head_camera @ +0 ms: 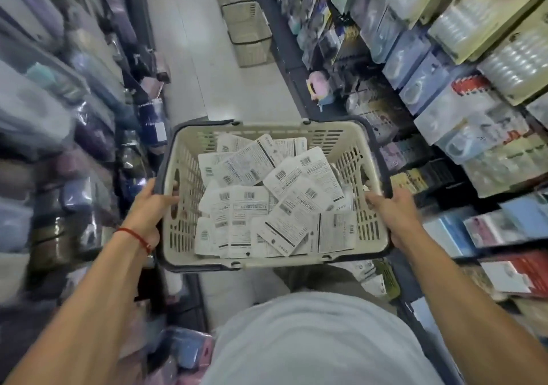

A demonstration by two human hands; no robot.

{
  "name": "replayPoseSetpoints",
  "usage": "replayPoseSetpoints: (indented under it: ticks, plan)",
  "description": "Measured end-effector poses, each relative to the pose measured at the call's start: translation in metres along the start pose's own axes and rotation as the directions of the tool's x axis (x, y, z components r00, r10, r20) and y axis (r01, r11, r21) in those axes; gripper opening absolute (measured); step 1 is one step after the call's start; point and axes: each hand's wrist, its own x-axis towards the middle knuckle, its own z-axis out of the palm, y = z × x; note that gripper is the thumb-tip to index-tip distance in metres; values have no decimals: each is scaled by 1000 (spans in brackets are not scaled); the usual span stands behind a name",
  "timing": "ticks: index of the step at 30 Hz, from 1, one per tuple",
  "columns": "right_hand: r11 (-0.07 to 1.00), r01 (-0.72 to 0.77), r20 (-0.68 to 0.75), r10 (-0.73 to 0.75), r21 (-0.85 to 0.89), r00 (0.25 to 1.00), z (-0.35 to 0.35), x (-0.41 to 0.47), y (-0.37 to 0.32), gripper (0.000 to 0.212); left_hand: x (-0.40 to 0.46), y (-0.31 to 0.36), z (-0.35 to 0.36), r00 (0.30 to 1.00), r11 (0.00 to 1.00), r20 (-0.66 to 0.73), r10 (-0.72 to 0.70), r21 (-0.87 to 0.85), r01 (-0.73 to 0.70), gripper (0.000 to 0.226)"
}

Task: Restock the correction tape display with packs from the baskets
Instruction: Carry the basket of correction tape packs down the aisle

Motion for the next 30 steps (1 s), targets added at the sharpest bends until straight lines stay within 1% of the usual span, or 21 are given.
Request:
replayPoseSetpoints:
  ticks: [3,6,10,12,15,18,20,22,25,27,30]
  plan:
    - [998,-28,3,28,59,1000,34,68,-22,14,68,59,19,1000,998,-3,7,67,-7,40]
    - [992,-64,-1,64,110,998,53,125,-44,17,126,124,53,998,988,-21,63,145,-59,40]
    - [975,-129,-63,142,180,988,49,178,-78,22,186,213,110,993,968,52,110,221,-119,44]
    - [967,-144,-100,168,211,981,42,199,-92,22,211,246,137,988,962,117,97,244,-123,48]
    - [960,-153,-170,195,233,966,33,222,-100,26,253,286,181,977,941,199,76,311,-136,48]
    - [949,-190,-233,250,252,940,30,232,-95,20,294,311,230,963,908,265,53,389,-157,43]
    - [937,-239,-293,311,256,904,32,233,-86,25,321,323,266,943,876,330,29,445,-183,40]
    - [907,-290,-339,388,305,857,41,230,-76,23,345,329,302,919,839,393,7,498,-219,34]
    - [872,-334,-423,471,358,774,61,229,-60,12,378,328,349,867,787,492,-71,562,-254,25]
    - [857,-348,-470,502,379,726,81,233,-53,5,406,321,373,828,753,541,-145,603,-262,29]
    - [814,-429,-519,580,391,628,117,240,-41,19,456,301,407,767,691,564,-307,686,-228,31]
